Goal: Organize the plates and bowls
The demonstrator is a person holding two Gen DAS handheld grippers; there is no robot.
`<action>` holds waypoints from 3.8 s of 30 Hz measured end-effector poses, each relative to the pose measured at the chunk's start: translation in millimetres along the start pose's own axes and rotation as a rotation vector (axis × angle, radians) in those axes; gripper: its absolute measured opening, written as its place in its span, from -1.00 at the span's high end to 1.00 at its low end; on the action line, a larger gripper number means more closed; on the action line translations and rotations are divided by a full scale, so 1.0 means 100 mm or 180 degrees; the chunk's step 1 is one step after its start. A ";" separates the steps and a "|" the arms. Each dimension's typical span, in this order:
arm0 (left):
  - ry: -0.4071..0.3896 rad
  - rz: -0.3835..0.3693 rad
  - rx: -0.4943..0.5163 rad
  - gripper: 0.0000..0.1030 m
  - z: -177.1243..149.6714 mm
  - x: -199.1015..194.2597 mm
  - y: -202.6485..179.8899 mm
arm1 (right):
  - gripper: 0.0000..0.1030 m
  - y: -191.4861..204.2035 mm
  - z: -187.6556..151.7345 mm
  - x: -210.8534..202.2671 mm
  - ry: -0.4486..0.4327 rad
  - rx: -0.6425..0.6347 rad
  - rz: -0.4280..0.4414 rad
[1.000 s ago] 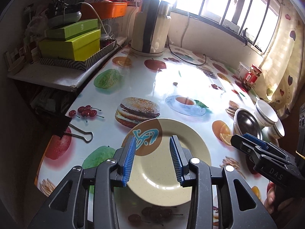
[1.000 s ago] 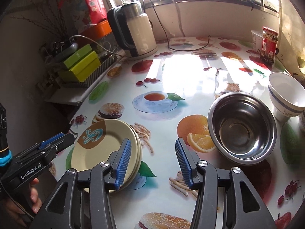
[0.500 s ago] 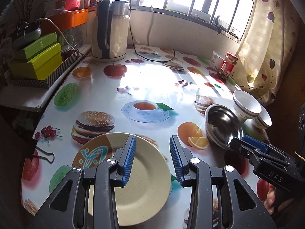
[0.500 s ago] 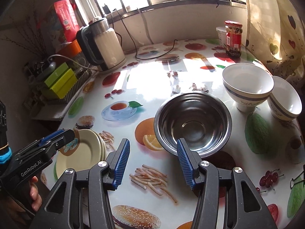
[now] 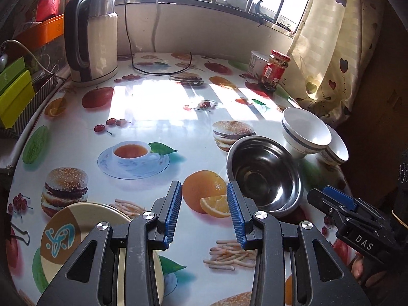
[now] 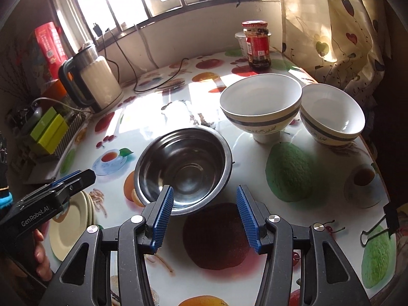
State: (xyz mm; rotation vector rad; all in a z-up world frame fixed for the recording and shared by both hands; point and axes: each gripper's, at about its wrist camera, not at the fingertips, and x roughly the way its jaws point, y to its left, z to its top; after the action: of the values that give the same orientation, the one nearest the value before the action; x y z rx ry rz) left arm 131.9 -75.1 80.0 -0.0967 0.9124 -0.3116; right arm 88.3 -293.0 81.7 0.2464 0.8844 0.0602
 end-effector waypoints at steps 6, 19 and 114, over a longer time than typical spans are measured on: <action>0.0089 -0.0052 0.0083 0.26 0.08 0.20 -0.16 | 0.00 -0.18 0.04 0.11 0.0048 0.0078 -0.0012; 0.0175 -0.0009 0.0186 0.26 0.19 0.44 -0.31 | 0.00 -0.31 0.13 0.28 0.0105 0.0093 0.0001; 0.0259 -0.0605 0.0457 0.26 1.03 1.00 -1.14 | 0.43 -0.96 0.75 0.05 -0.0218 0.0508 -0.0049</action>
State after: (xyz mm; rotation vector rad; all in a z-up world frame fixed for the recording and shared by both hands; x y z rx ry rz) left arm 244.2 -219.4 91.3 -0.0384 0.9606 -0.5598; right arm 144.1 -399.2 100.8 0.3886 0.8238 -0.0330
